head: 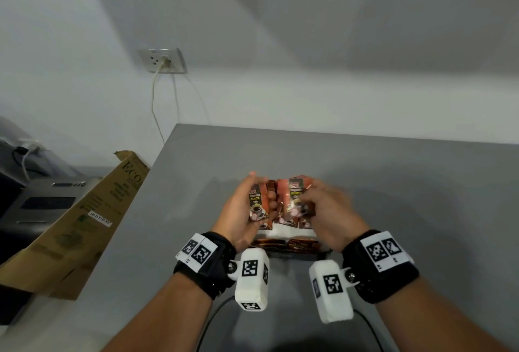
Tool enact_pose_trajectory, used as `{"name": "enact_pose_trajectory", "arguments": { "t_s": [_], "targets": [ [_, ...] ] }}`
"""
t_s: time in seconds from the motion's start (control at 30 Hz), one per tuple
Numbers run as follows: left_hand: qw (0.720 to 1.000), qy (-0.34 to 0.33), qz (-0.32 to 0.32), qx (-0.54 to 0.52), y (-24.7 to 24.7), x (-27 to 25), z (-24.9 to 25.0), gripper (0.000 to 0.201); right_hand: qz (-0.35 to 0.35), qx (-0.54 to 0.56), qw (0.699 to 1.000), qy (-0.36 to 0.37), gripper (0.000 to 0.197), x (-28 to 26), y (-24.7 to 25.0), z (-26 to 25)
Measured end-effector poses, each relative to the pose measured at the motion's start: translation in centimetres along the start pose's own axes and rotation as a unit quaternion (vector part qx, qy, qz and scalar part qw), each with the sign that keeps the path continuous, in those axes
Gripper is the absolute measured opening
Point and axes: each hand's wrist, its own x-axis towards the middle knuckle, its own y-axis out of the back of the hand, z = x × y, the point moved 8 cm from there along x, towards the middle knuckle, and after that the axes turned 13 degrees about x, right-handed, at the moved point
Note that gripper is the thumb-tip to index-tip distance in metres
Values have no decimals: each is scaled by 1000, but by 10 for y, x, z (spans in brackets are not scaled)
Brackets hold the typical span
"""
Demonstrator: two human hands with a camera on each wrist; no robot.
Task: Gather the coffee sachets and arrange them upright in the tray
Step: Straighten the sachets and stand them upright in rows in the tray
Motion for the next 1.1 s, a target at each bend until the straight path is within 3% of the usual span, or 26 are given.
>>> {"name": "enact_pose_trajectory", "arguments": {
  "t_s": [0.07,0.13,0.2,0.27,0.37,0.4,0.47,0.53,0.6,0.67,0.73,0.83,1.0,1.1],
  "targets": [
    [999,-6,-30,23,-17,-2,-3,31,-71,-96,992,35,35,-3,-21,3],
    [999,-19,-30,28,-24,-5,-3,17,-126,-229,961,96,39,-8,-38,2],
    [999,-23,-27,15,-23,-9,-1,18,-112,-399,896,162,40,-8,-42,-3],
    [999,-16,-49,6,-21,-10,-1,22,-61,-520,831,191,63,-9,-37,-11],
    [997,7,-79,-17,-24,-10,-1,23,-173,-556,787,205,99,-17,-52,-9],
    [995,22,-88,-31,-24,-11,-3,24,-200,-567,770,214,101,-21,-58,-8],
    [992,42,-103,-62,-25,-10,-7,45,-202,-583,750,238,92,-21,-60,-9],
    [991,51,-114,-53,-24,-8,-10,55,-199,-583,746,252,85,-20,-62,-12],
    [992,48,-114,-24,-26,-9,-10,33,-211,-589,740,248,85,-20,-64,-9],
    [996,31,-83,-8,-23,-8,-7,21,-210,-573,757,233,87,-18,-61,-9],
    [998,-1,-54,-12,-17,-4,-3,40,-172,-525,811,194,84,-15,-52,-19],
    [998,-43,-35,16,-10,1,3,76,-78,-453,872,168,53,-7,-32,-39],
    [989,-94,-37,104,-17,4,10,82,-76,-434,878,185,22,1,-25,-45],
    [991,-81,-8,102,-12,5,12,66,-50,-423,885,187,13,3,-12,-60]
  ]
}}
